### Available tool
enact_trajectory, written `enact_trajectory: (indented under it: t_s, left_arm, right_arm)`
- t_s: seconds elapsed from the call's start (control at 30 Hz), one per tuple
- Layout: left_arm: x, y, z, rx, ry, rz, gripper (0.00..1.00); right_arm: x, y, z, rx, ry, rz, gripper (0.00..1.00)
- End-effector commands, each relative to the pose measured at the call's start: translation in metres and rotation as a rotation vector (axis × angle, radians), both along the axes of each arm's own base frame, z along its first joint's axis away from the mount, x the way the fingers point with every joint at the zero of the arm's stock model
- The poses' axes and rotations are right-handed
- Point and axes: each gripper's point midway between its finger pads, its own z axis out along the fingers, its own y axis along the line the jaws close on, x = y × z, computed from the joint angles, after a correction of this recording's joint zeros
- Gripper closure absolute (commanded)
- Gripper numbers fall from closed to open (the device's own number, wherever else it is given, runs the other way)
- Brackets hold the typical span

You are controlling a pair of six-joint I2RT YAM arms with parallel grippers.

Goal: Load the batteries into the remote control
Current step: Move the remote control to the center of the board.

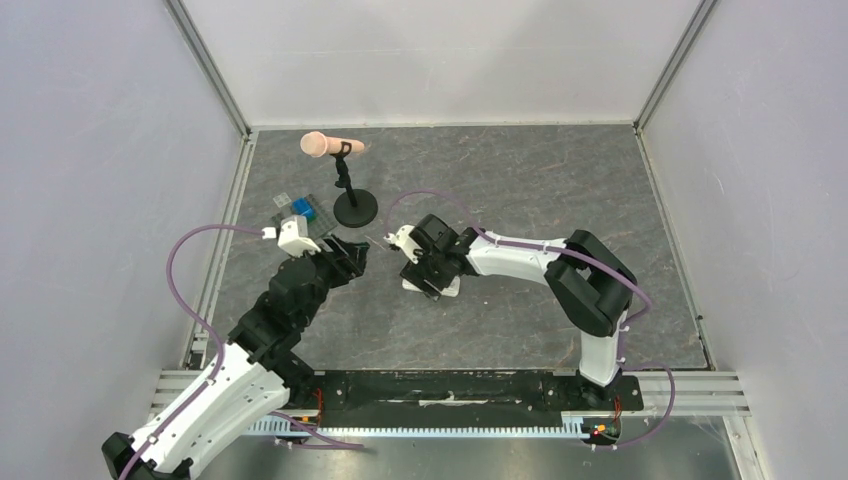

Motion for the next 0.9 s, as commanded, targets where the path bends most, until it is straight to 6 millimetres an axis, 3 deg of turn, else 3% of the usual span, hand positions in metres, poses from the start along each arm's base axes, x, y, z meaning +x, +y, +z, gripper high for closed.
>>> enact_trajectory:
  t_s: [0.0,0.13,0.23,0.43,0.57,0.7,0.87]
  left_arm:
    - [0.003,0.002,0.001,0.058,-0.018,-0.009,0.28]
    - [0.003,-0.004,0.005,0.086,-0.006,-0.046,0.25]
    - [0.002,-0.006,0.003,0.104,0.023,-0.067,0.23]
    - [-0.006,-0.008,-0.005,0.099,0.108,-0.076,0.21]
    - [-0.012,-0.006,-0.006,0.076,0.189,-0.05,0.21]
    - [-0.021,0.005,-0.002,0.099,0.259,-0.012,0.2]
    - [-0.031,0.005,0.018,0.113,0.242,-0.063,0.19]
  right_arm:
    - [0.017,0.003,0.003,-0.033,-0.073,-0.059,0.4]
    - [0.029,-0.016,0.005,-0.043,-0.096,-0.241,0.57]
    - [0.037,-0.049,0.005,-0.032,-0.088,-0.425,0.65]
    - [0.048,-0.127,0.014,-0.007,-0.11,-0.734,0.67]
    - [0.043,-0.153,0.004,-0.019,-0.082,-0.785,0.66]
    - [0.042,-0.156,0.002,-0.02,-0.082,-0.776,0.6]
    - [0.054,-0.158,0.027,0.022,-0.145,-0.832,0.23]
